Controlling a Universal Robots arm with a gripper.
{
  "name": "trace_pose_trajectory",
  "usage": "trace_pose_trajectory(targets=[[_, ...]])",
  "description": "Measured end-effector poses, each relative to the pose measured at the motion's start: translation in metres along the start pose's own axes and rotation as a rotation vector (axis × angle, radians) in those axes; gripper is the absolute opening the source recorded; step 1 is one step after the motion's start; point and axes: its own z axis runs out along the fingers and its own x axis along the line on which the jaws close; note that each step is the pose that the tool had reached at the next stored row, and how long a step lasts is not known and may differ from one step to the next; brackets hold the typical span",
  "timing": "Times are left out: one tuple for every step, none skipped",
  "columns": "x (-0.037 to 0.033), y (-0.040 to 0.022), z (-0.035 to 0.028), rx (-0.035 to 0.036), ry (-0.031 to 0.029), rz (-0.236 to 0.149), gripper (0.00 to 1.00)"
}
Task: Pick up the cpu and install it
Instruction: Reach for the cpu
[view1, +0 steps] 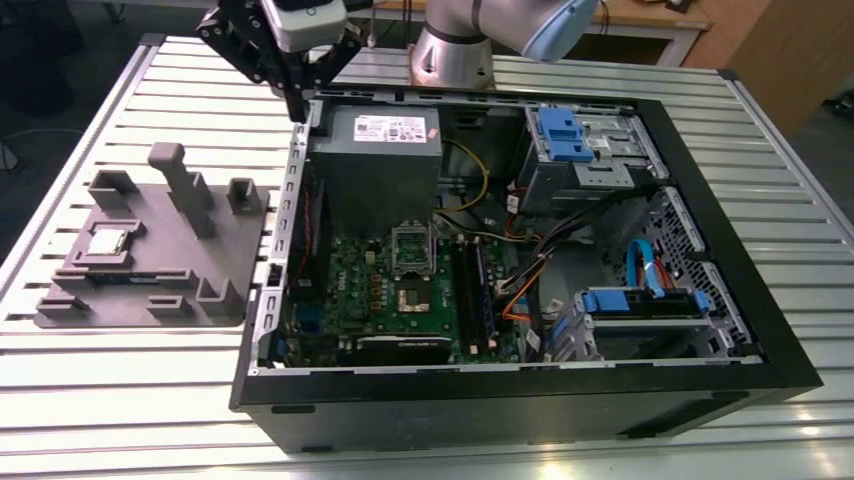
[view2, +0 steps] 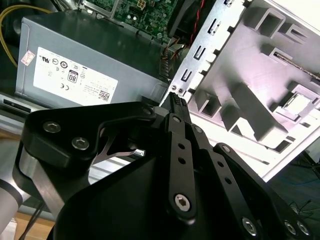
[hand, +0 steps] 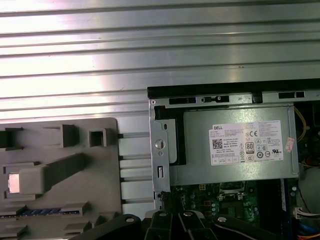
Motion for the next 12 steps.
trace_pose_trajectory(targets=[[0.0007,-0.0001,0.0000,0.0001,0.0001,0.000,0.10],[0.0014,-0.0001,0.0001,0.0001,0.0001,0.000,0.10],[0.0020,-0.0002,0.0001,0.0001,0.0001,0.000,0.10],[0.0025,-0.0002,0.0002,0.0001,0.0001,0.000,0.10],[0.0031,-0.0002,0.0002,0.0002,0.0001,0.000,0.10],[0.0039,-0.0003,0.0002,0.0003,0.0002,0.000,0.10],[0.0047,-0.0004,0.0003,0.0002,0.0001,0.000,0.10],[0.0054,-0.0004,0.0004,0.0001,0.0001,0.000,0.10],[0.0061,-0.0005,0.0005,0.0002,0.0001,0.000,0.10],[0.0068,-0.0005,0.0005,0.0001,0.0001,0.000,0.10],[0.0076,-0.0006,0.0005,0.0002,0.0001,0.000,0.10],[0.0085,-0.0007,0.0006,0.0002,0.0002,0.000,0.10]])
